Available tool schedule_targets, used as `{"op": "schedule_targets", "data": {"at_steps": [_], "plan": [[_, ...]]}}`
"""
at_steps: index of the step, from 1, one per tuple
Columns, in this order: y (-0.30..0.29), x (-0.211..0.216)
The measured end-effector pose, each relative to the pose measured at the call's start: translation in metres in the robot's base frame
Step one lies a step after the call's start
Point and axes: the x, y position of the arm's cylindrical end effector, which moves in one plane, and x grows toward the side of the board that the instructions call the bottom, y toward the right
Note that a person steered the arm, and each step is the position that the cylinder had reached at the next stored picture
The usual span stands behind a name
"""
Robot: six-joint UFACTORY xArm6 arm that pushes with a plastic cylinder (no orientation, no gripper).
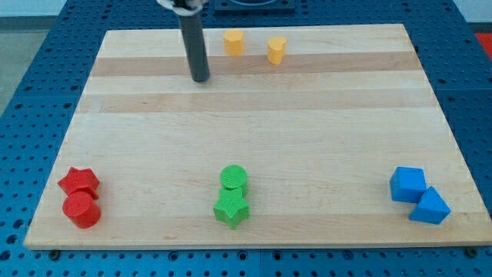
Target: Place the yellow heart below the yellow hexagon
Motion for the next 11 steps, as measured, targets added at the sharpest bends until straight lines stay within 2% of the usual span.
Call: {"op": "schedule_targets", "data": {"at_steps": [1, 2, 3, 4, 5, 6, 8, 11], "plan": [[0.086, -0.007], [0.168, -0.036], [0.21, -0.092], [0.197, -0.096], [0.183, -0.065], [0.173, -0.061], [0.156, -0.082], [0.081, -0.071]]}}
